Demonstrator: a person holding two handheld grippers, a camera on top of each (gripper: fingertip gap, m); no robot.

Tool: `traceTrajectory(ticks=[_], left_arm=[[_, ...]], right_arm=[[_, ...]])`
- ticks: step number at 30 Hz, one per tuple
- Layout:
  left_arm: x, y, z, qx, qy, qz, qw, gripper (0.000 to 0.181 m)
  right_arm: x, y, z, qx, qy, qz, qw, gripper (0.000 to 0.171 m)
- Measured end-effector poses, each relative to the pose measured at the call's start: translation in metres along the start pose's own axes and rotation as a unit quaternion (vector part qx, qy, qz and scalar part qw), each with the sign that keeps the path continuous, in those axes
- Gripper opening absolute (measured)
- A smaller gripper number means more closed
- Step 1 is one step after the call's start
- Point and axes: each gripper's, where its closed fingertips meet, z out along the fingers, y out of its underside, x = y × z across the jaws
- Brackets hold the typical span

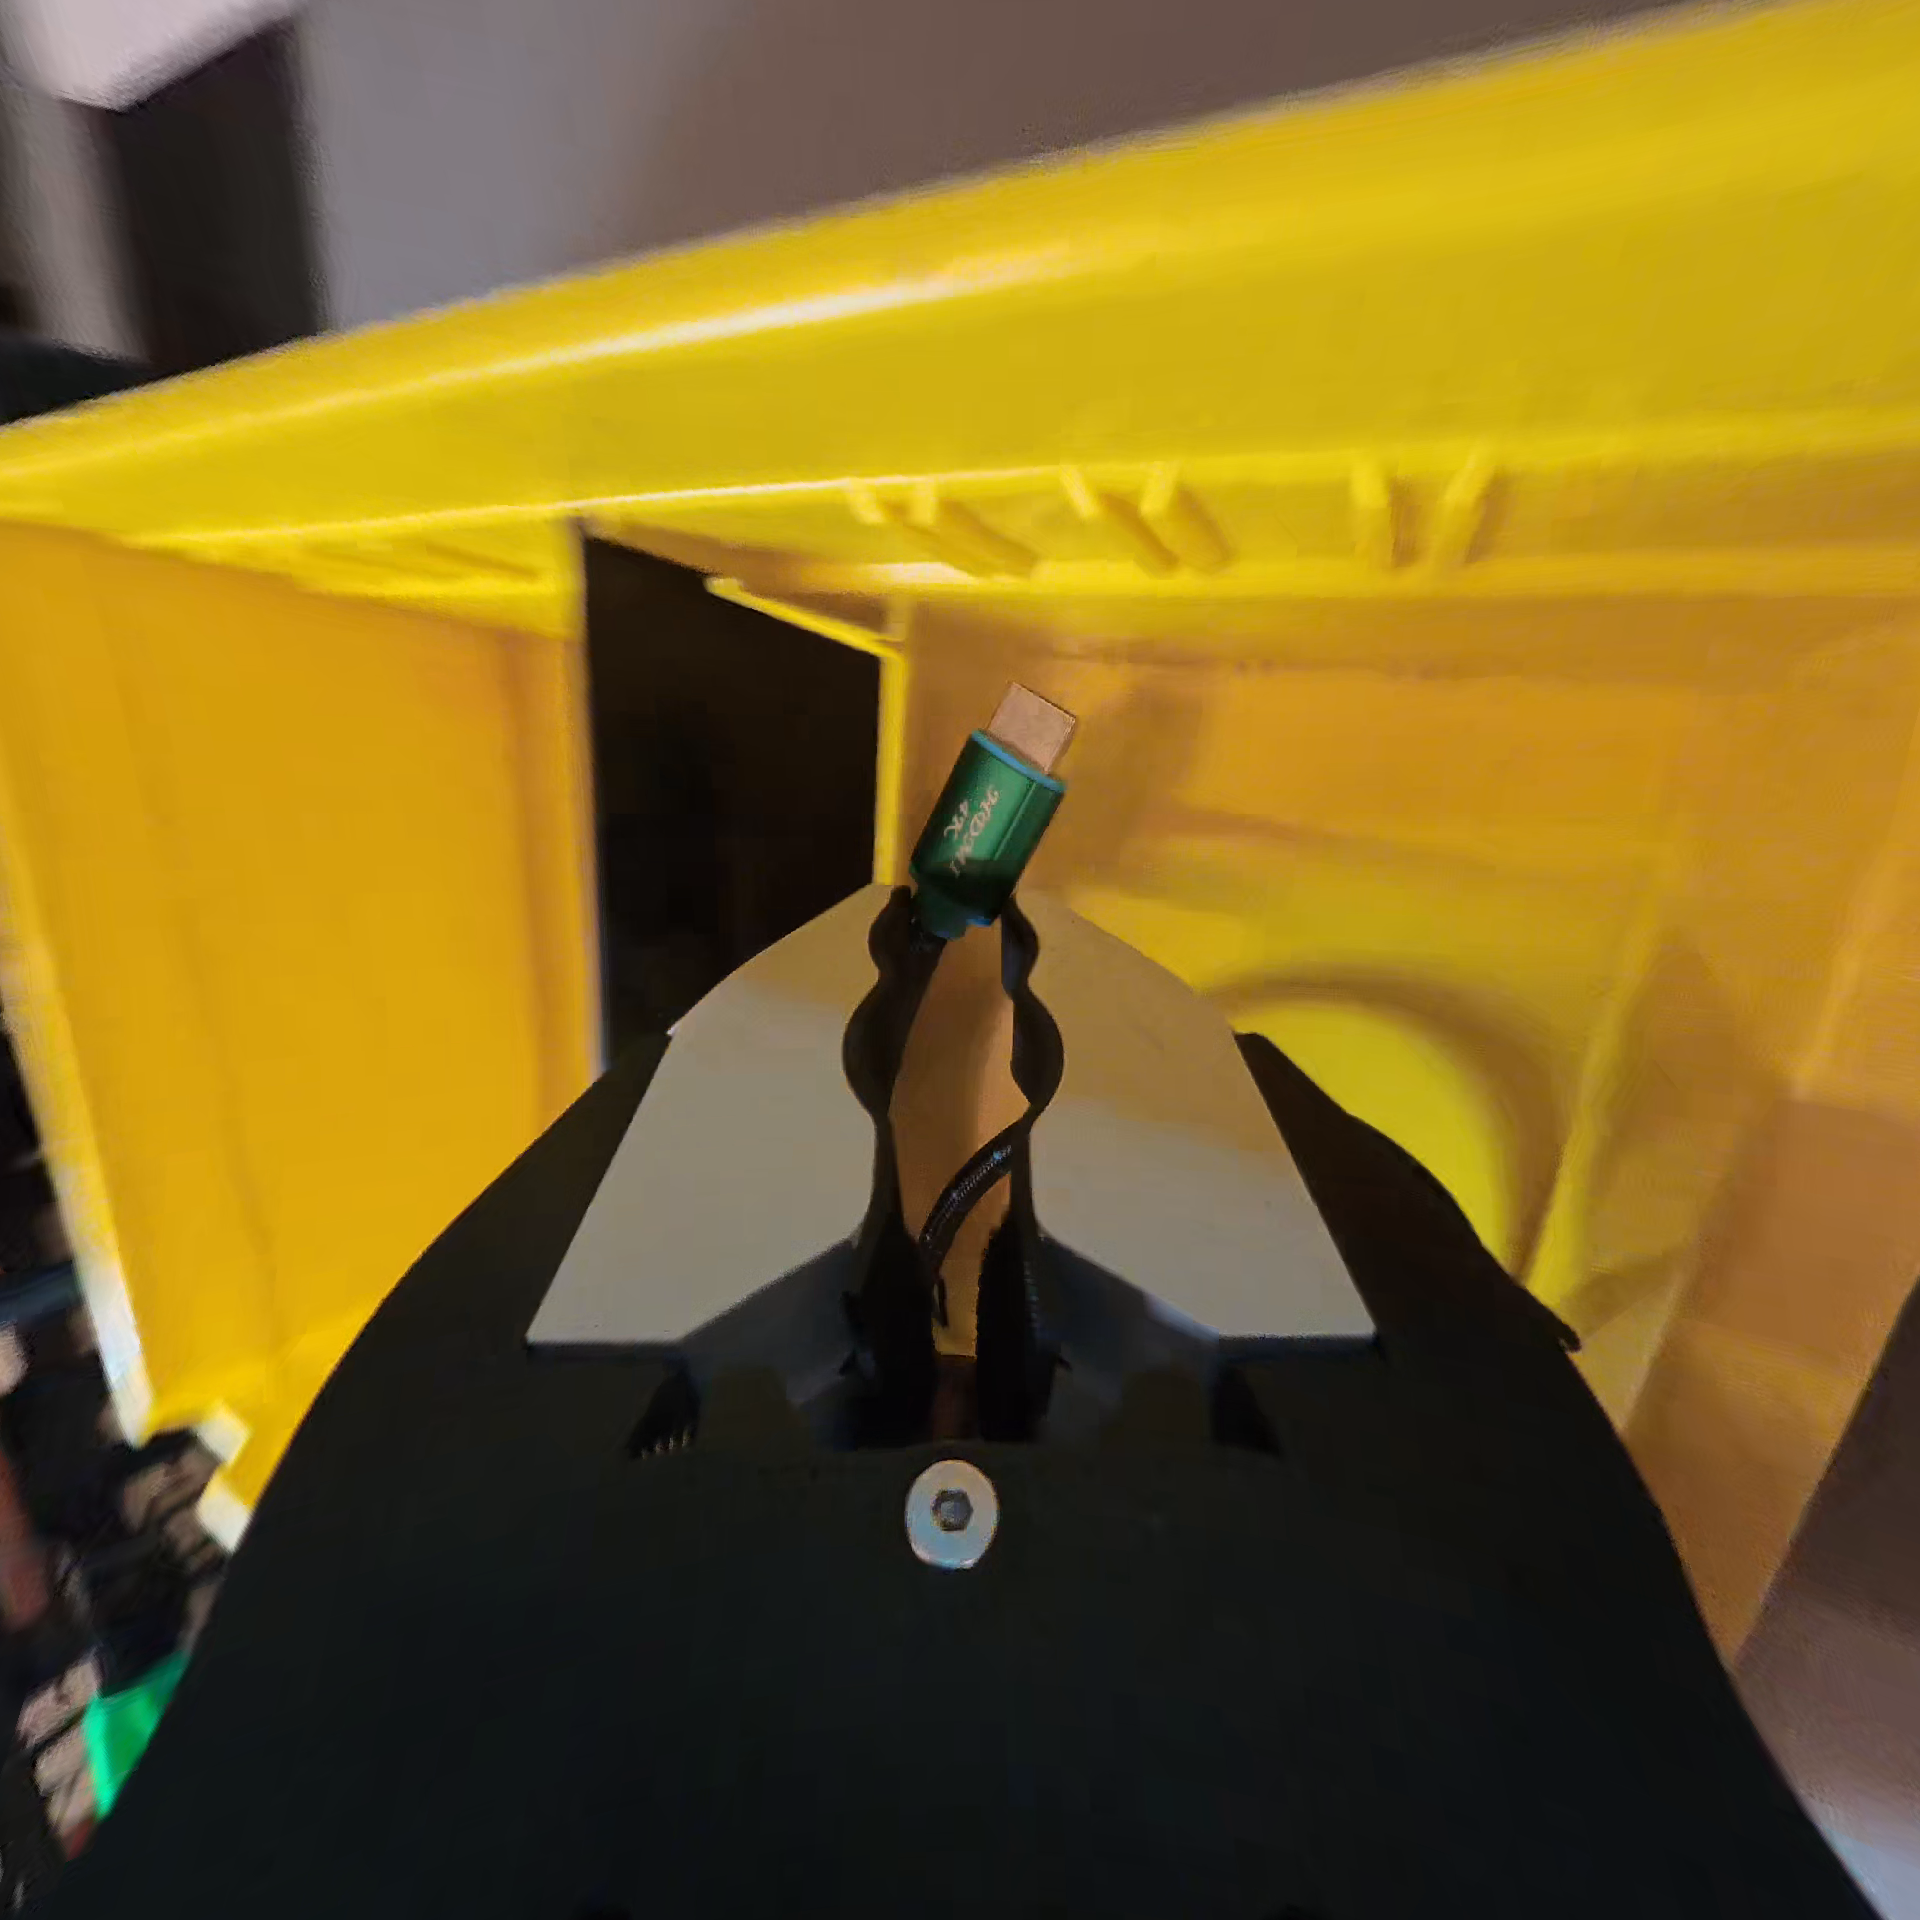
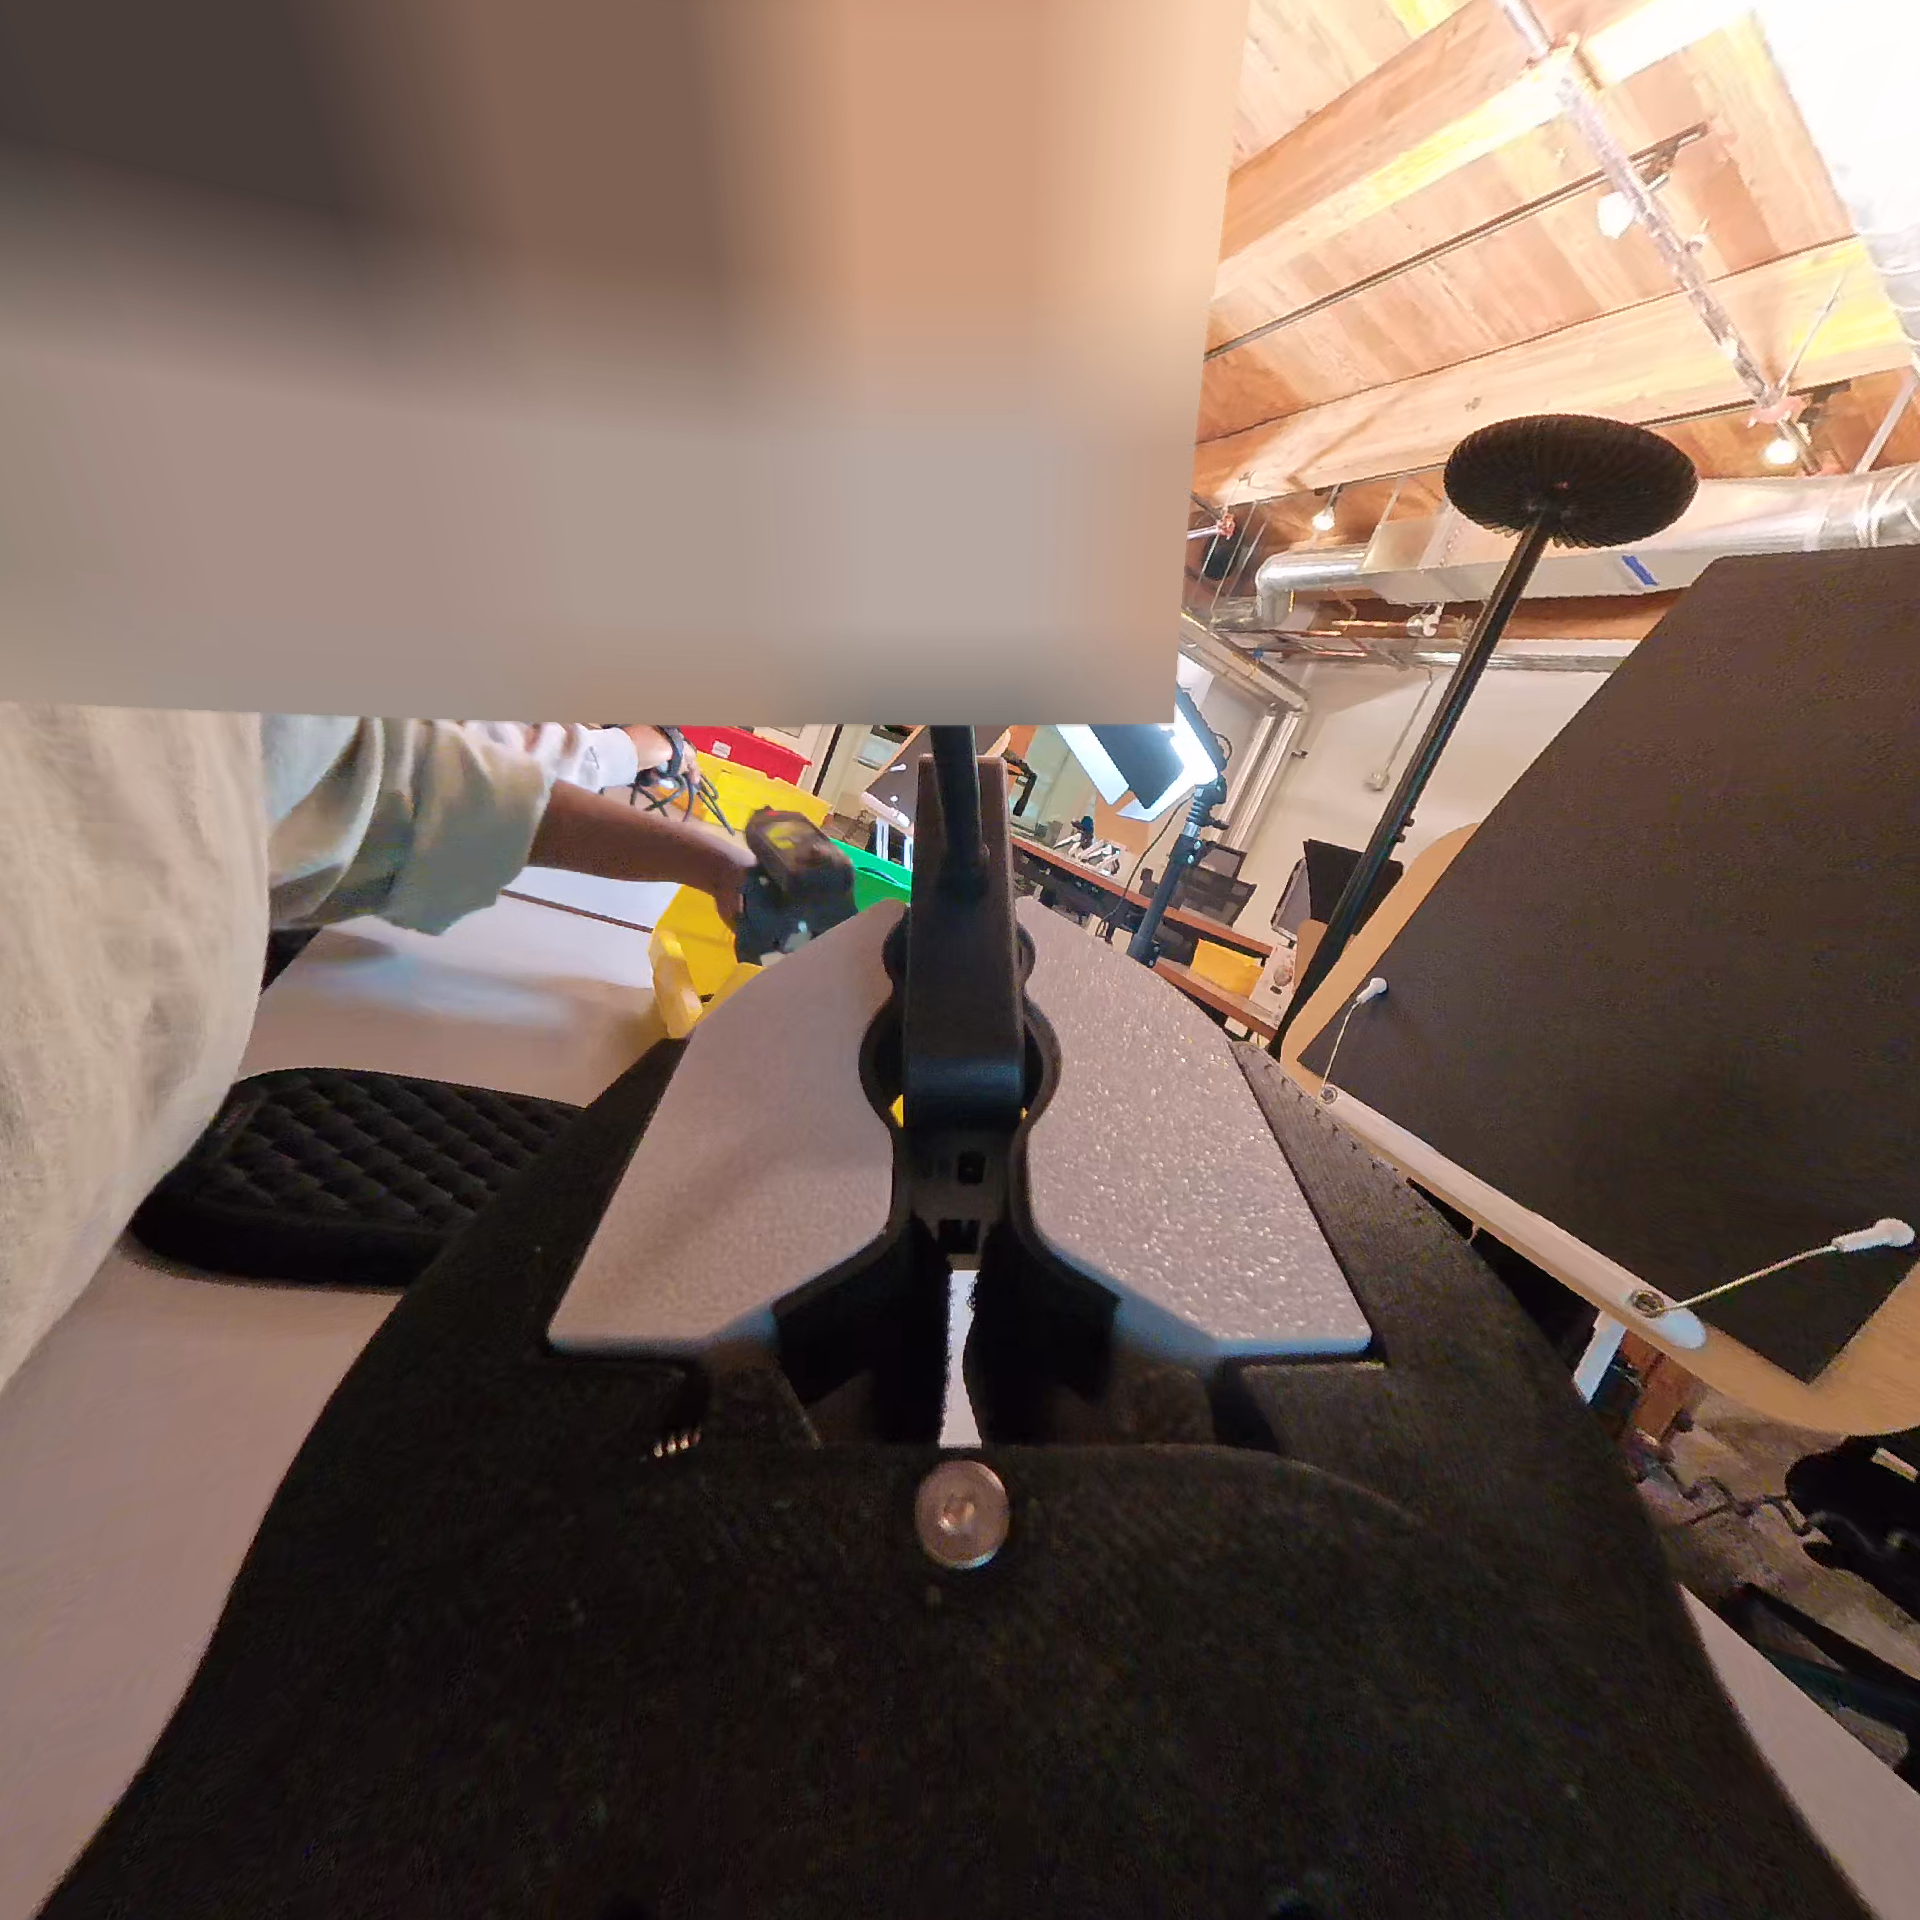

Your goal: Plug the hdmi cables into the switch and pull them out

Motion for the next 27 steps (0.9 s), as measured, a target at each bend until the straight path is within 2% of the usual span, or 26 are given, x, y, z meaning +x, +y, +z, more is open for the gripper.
traceTrajectory(ticks=[3,7,10,14,16,19,23,27], left_arm=[[-0.029,-0.010,-0.051,0.078,-0.171,-0.069,0.980,0.016],[-0.055,-0.017,-0.145,0.181,-0.376,-0.135,0.899,0.015],[-0.054,-0.035,-0.200,0.238,-0.445,-0.140,0.852,0.015],[-0.047,-0.077,-0.253,0.275,-0.484,-0.107,0.824,0.014],[-0.041,-0.101,-0.268,0.278,-0.479,-0.093,0.827,0.013],[-0.020,-0.140,-0.263,0.239,-0.407,-0.086,0.878,0.013],[0.040,-0.200,-0.212,0.175,-0.244,-0.044,0.953,0.013],[0.103,-0.236,-0.151,0.156,-0.120,-0.011,0.980,0.012]], right_arm=[[-0.001,0.000,-0.001,0.003,-0.003,0.003,1.000,0.015],[-0.004,-0.003,0.001,0.019,-0.010,0.007,1.000,0.015],[-0.006,-0.007,0.002,0.035,-0.016,0.008,0.999,0.014],[-0.011,-0.009,0.003,0.044,-0.016,0.005,0.999,0.015],[-0.014,-0.010,0.002,0.050,-0.016,0.006,0.999,0.015],[-0.020,-0.007,0.001,0.038,-0.023,-0.022,0.999,0.015],[-0.033,-0.003,0.000,-0.002,-0.047,-0.121,0.992,0.015],[-0.039,-0.018,-0.009,0.031,-0.055,-0.137,0.989,0.015]])
